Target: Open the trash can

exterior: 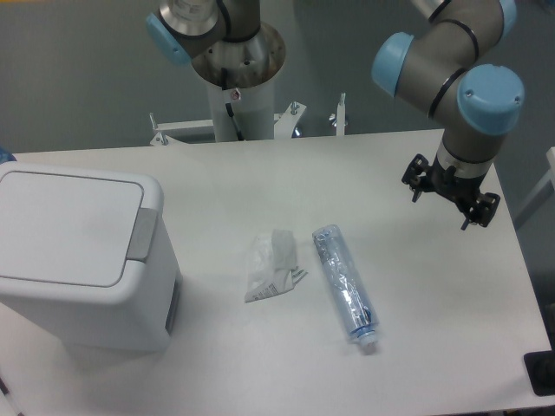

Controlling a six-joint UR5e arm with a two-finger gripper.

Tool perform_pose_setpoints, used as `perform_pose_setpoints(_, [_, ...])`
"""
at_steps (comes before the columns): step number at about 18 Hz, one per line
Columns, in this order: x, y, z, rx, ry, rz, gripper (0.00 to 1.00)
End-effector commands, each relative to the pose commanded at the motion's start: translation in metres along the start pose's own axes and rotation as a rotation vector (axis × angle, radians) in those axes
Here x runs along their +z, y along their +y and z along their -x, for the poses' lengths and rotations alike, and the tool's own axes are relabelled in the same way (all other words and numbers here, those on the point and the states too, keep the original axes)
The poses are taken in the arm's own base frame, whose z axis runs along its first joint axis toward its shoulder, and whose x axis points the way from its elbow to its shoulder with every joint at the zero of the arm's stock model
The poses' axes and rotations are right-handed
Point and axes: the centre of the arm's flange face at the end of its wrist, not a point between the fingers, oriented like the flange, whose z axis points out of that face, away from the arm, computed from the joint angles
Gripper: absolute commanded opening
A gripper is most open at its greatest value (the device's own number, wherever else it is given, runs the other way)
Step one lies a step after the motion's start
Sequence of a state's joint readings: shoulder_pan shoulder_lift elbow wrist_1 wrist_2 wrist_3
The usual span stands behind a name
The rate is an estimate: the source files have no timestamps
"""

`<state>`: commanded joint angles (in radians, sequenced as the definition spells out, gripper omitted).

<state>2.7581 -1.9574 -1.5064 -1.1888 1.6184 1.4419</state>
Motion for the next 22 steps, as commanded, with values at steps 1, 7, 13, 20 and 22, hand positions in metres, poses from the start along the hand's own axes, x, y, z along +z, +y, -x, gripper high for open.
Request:
perform_pose_setpoints(1, [0.000, 0.000, 0.000, 0.000, -0.002, 0.001, 1.00])
perform_pose_setpoints(7, [-0.002, 0.001, 0.001, 0.000, -0.001, 0.006, 1.00])
perform_pose_setpoints(13, [-0.014, -0.004, 0.010, 0.003, 0.037, -0.022, 1.00])
perform_pose_setpoints(20, [-0.021, -0.009, 0.013, -0.062, 0.081, -0.037, 1.00])
perform_pose_setpoints(22, [-0.030, -0.013, 0.013, -0.106, 0.111, -0.029, 1.00])
